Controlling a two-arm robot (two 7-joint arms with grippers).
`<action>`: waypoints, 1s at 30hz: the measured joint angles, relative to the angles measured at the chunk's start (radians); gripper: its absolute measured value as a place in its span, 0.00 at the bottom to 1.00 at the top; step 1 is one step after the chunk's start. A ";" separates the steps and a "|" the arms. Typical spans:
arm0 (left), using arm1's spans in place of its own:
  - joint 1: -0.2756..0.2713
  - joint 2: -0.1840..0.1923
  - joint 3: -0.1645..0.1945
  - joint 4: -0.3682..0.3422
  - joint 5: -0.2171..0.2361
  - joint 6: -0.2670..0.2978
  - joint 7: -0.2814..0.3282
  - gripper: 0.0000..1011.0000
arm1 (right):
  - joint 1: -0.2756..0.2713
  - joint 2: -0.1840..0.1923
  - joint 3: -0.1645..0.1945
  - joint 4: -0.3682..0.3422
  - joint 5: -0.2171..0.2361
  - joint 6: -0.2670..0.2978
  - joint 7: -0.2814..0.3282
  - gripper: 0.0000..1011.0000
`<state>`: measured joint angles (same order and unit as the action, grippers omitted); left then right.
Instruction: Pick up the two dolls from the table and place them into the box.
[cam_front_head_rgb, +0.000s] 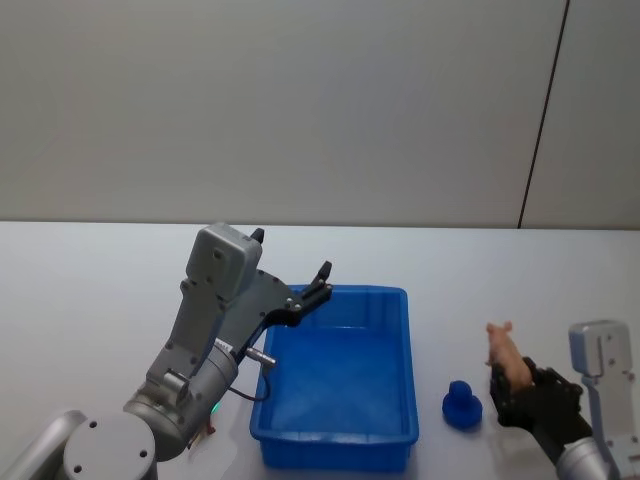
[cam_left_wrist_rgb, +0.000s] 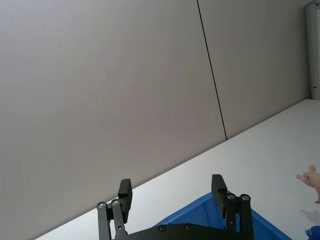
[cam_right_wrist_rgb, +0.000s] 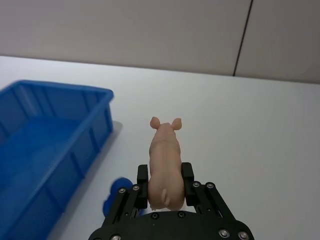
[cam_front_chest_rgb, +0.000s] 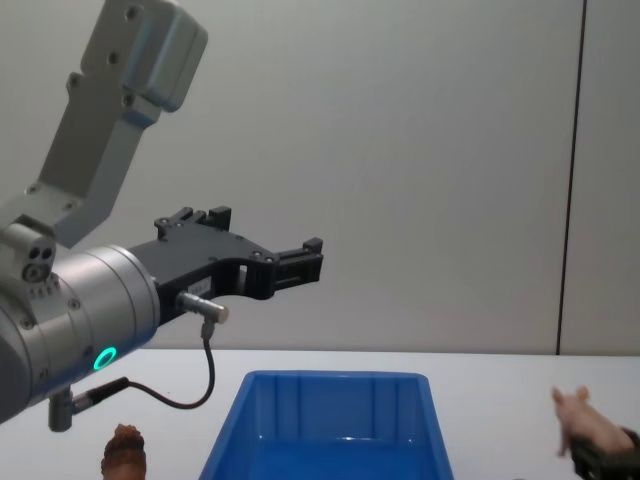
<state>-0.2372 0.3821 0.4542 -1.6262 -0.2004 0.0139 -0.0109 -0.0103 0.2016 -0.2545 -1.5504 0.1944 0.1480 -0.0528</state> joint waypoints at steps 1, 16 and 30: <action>0.000 0.000 0.000 0.000 0.000 0.000 0.000 0.99 | 0.001 -0.001 -0.001 -0.004 0.000 -0.003 0.008 0.38; 0.000 0.000 0.000 0.000 0.000 0.000 0.000 0.99 | 0.048 -0.043 -0.034 -0.040 -0.018 -0.016 0.162 0.38; 0.000 0.000 0.000 0.000 0.000 0.000 0.000 0.99 | 0.146 -0.123 -0.078 0.045 -0.071 0.018 0.243 0.49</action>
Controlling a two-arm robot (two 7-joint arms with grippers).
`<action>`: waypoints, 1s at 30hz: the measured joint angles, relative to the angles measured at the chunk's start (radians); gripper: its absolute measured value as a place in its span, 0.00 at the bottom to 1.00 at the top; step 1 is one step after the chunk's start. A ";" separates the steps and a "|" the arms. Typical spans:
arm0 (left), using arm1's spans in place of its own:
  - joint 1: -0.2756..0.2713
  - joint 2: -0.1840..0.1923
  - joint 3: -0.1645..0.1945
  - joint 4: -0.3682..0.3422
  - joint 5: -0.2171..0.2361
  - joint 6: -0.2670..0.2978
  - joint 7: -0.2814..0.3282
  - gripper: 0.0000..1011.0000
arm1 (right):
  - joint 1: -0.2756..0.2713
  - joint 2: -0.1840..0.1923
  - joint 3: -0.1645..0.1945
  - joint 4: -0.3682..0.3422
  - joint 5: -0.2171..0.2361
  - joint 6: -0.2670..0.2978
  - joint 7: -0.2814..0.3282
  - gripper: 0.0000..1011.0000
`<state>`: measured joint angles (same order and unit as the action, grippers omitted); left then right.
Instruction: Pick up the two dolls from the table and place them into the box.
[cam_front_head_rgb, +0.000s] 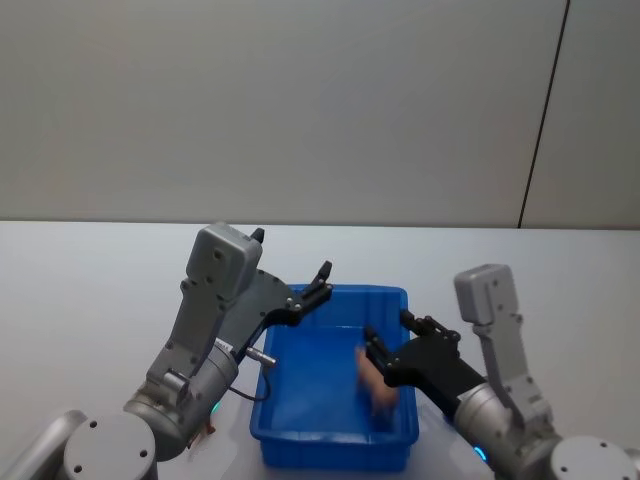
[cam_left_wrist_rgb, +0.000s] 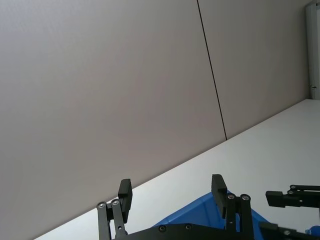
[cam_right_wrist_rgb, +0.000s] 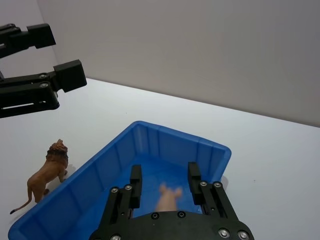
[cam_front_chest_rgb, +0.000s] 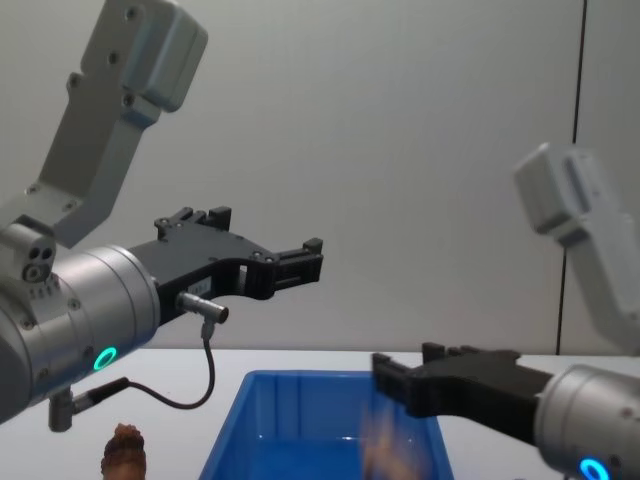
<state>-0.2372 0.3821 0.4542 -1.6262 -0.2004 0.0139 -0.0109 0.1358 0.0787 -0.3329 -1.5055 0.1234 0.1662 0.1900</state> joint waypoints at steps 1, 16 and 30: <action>0.000 0.000 0.000 0.000 0.000 0.000 0.000 0.99 | 0.008 -0.007 -0.003 0.010 -0.006 0.008 0.000 0.53; 0.000 0.000 0.000 0.000 0.000 0.000 0.000 0.99 | 0.038 -0.041 -0.017 0.048 -0.042 0.045 -0.071 0.97; 0.000 0.000 0.000 0.000 0.000 0.000 0.000 0.99 | -0.024 -0.002 0.004 -0.044 -0.043 0.078 -0.167 0.99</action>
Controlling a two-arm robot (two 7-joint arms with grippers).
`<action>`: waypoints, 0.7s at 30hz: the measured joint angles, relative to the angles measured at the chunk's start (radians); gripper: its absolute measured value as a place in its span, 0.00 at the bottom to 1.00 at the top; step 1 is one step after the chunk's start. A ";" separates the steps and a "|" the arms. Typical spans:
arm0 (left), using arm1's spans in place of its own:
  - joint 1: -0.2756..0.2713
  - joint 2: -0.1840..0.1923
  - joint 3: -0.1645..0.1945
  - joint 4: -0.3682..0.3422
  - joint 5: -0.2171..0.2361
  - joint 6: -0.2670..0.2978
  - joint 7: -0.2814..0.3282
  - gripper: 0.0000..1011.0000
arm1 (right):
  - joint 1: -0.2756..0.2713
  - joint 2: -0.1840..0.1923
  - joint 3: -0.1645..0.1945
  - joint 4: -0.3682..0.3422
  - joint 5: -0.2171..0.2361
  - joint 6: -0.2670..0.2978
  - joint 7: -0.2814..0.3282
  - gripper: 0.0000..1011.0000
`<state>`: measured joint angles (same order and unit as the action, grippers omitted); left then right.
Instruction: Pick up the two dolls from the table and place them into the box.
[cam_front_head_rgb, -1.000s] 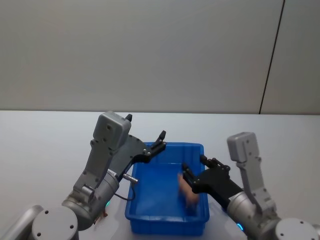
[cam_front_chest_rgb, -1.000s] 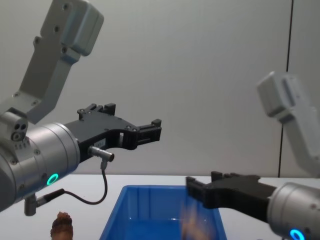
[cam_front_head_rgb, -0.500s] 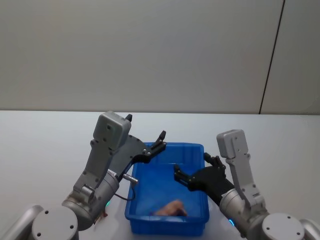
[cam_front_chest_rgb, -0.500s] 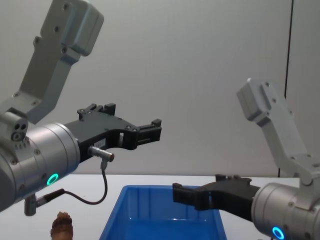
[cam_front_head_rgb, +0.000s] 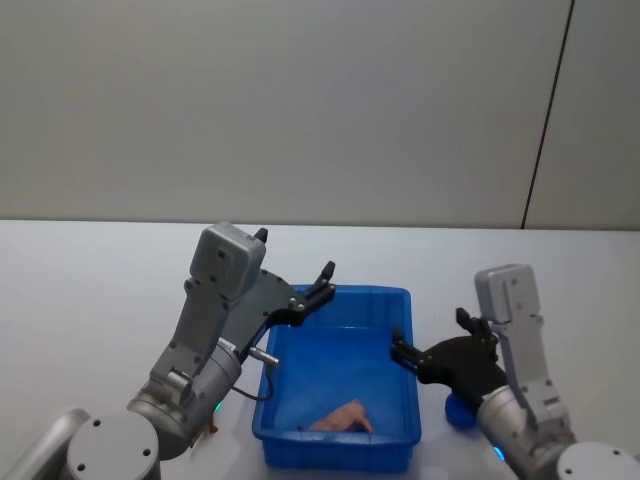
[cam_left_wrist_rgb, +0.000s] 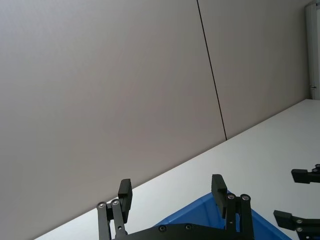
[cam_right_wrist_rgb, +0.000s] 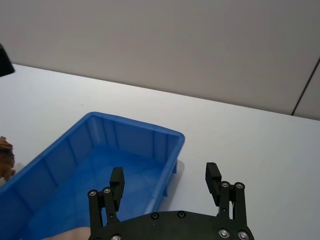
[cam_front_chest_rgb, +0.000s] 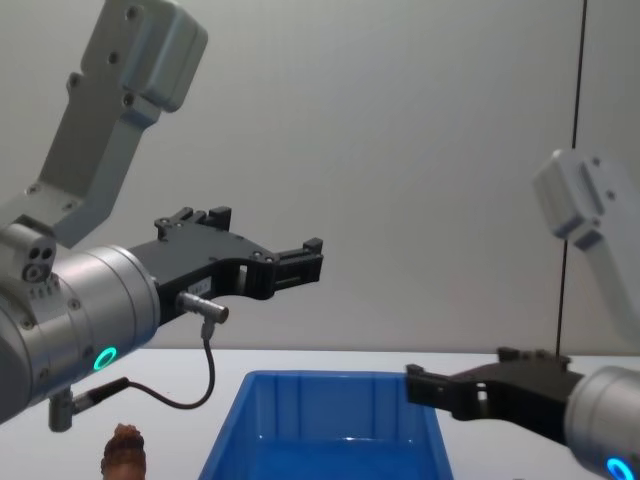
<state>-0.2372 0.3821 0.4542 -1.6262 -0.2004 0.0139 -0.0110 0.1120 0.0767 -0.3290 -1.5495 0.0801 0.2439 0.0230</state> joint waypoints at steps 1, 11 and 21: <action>0.000 0.000 0.000 0.000 0.000 0.000 0.000 0.99 | -0.003 0.002 0.001 -0.004 0.001 0.004 -0.003 0.99; 0.000 0.000 0.000 0.000 0.000 0.000 0.000 0.99 | -0.038 0.030 0.020 -0.036 0.005 0.035 -0.042 0.99; 0.000 0.000 0.000 0.000 0.000 0.000 0.000 0.99 | -0.047 0.043 0.035 -0.016 0.006 0.046 -0.054 0.99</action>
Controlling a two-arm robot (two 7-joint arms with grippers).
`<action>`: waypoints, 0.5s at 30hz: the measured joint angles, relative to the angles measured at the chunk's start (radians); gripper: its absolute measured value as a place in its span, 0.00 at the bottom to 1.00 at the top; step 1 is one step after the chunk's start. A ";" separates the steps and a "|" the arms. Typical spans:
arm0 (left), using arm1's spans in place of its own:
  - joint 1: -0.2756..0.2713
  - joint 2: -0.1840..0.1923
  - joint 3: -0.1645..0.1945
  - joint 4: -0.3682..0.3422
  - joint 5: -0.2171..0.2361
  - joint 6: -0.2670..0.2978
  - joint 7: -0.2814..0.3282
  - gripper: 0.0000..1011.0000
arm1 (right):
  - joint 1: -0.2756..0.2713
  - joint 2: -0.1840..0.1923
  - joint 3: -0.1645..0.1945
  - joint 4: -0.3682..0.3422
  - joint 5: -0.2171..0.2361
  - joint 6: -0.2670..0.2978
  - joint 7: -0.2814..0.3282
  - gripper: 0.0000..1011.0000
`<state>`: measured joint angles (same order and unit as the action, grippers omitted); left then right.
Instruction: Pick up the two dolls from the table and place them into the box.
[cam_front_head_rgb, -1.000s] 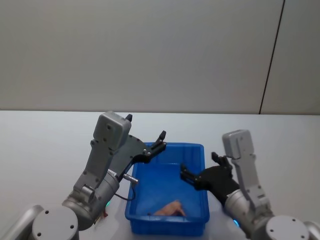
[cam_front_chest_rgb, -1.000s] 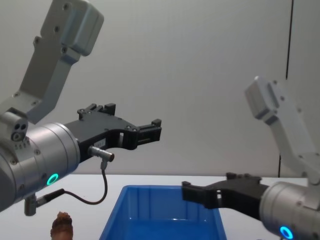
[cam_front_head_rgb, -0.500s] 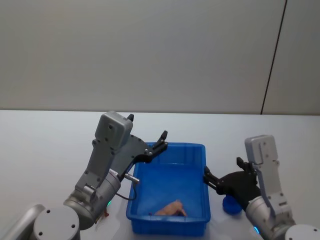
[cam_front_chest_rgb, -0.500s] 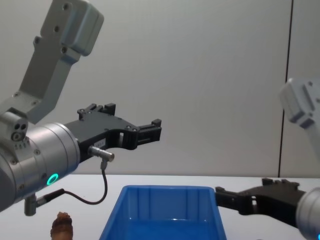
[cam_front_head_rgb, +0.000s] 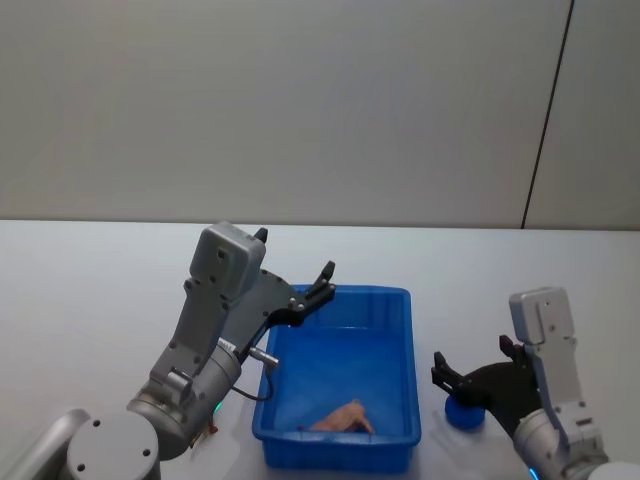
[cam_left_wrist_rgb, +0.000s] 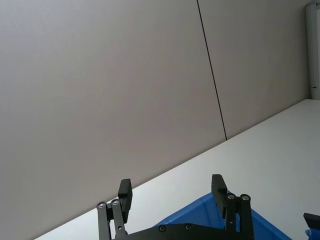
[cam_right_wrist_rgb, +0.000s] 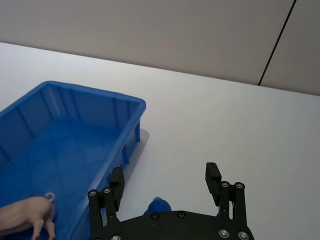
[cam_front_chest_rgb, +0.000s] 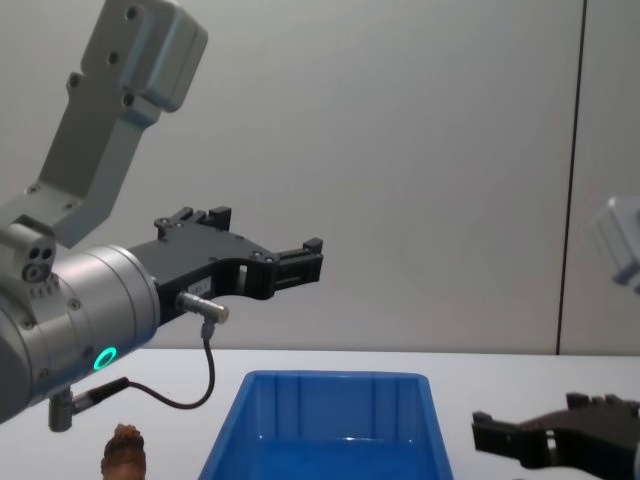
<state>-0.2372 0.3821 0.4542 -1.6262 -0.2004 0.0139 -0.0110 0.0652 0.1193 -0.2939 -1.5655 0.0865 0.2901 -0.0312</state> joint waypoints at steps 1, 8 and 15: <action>0.000 0.000 0.000 0.000 0.000 0.000 0.000 0.99 | 0.000 0.001 0.001 0.005 0.000 0.000 0.000 0.99; 0.000 0.000 0.000 0.000 0.000 0.000 0.000 0.99 | 0.007 0.001 0.007 0.042 -0.003 -0.003 0.001 0.99; 0.000 0.000 0.000 0.000 0.000 0.000 0.000 0.99 | 0.026 -0.005 0.011 0.094 -0.011 -0.014 0.010 0.99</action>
<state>-0.2372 0.3821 0.4542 -1.6262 -0.2004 0.0139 -0.0110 0.0910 0.1138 -0.2832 -1.4714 0.0755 0.2762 -0.0216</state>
